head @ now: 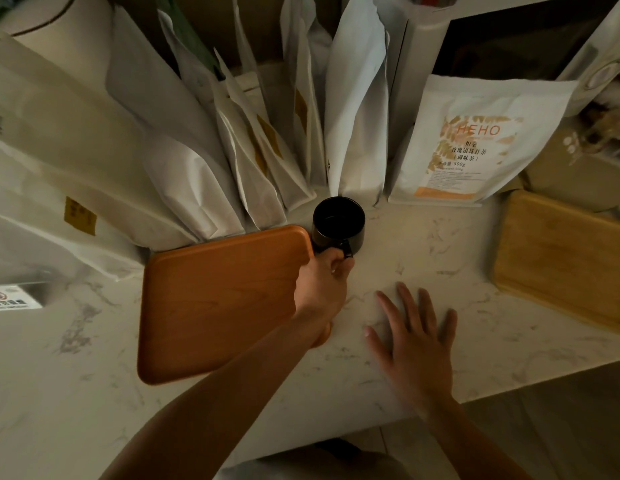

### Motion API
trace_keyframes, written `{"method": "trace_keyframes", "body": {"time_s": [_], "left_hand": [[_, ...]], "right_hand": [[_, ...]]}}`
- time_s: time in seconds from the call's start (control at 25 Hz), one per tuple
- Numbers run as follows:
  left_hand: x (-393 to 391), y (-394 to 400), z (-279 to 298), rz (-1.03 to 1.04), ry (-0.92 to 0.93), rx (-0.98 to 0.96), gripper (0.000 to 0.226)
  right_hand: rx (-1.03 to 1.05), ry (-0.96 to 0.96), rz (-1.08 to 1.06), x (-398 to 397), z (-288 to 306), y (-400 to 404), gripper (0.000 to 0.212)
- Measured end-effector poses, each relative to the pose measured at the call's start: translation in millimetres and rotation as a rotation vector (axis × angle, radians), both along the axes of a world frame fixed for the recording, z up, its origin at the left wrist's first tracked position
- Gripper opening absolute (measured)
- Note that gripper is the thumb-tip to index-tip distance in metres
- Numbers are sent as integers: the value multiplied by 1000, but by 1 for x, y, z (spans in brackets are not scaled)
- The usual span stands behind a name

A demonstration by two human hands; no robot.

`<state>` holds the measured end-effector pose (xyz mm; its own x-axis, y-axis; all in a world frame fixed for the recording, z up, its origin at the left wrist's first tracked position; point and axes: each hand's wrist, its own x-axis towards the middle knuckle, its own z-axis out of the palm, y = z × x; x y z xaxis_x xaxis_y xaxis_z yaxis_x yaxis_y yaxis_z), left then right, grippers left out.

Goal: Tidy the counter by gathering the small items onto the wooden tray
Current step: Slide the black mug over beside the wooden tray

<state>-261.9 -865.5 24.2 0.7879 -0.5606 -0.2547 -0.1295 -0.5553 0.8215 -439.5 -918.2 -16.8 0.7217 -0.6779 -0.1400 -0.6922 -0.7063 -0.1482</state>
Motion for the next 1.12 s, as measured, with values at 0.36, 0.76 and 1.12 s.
{"method": "trace_keyframes", "body": {"time_s": [0.36,0.76,1.12], "left_hand": [[-3,15,9,-75,-191,16,26],[-23,204,-29,-361,-785,-119,9],[-27,364,-37,-298,-739,183,24]], "right_hand": [[-44,-18,2,-1,-11,-1,65],[15,-148,101,-12,-2,23,60],[27,-261,530,10,9,180,33]]}}
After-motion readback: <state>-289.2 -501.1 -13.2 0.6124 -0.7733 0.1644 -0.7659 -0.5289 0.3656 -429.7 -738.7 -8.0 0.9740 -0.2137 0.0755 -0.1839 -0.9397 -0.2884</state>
